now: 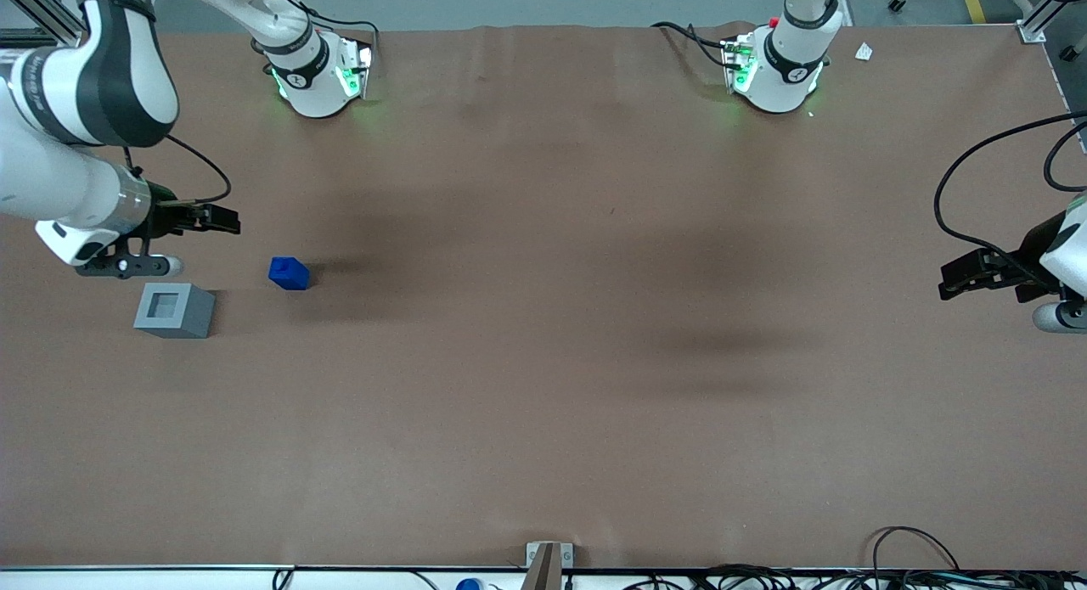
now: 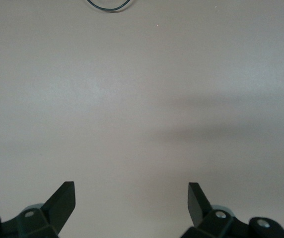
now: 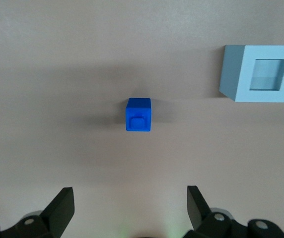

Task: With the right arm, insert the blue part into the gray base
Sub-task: 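Lower the right gripper and close it on the blue block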

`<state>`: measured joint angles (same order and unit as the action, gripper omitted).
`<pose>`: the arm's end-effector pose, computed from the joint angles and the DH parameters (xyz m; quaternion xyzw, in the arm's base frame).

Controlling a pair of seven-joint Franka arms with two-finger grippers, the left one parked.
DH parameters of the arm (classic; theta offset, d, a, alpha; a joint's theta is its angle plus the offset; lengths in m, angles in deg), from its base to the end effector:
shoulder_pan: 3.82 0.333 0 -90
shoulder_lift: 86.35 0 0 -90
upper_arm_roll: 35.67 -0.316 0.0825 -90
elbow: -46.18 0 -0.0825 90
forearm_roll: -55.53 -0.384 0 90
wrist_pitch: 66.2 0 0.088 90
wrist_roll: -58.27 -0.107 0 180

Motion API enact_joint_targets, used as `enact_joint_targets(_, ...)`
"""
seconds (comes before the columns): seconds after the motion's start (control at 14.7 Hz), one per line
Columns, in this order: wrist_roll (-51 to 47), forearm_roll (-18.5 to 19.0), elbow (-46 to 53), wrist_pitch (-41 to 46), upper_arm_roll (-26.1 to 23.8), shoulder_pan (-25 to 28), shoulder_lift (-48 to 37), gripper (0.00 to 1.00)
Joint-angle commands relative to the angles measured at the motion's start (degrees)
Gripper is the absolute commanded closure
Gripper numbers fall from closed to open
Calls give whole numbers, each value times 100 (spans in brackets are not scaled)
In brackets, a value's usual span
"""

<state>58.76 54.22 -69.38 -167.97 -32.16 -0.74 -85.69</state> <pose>0.5256 -0.0019 0.4268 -0.9920 0.0032 0.1257 0.0115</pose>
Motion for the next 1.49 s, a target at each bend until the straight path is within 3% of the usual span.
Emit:
enact_joint_targets(0.0,-75,-36,-344,-307,9,0,-85,0)
enact_joint_targets(0.27,-75,-132,-458,-552,9,-71,267,0)
enact_joint_targets(0.54,-75,-220,-1073,-1466,9,-62,381,0)
enact_joint_targets(0.81,-75,-238,-1083,-1635,9,-71,724,0)
enact_joint_targets(1.02,-75,-572,-1074,-1713,18,-53,926,0)
enact_joint_targets(1.43,-49,-528,-1083,-2003,27,-9,1278,6)
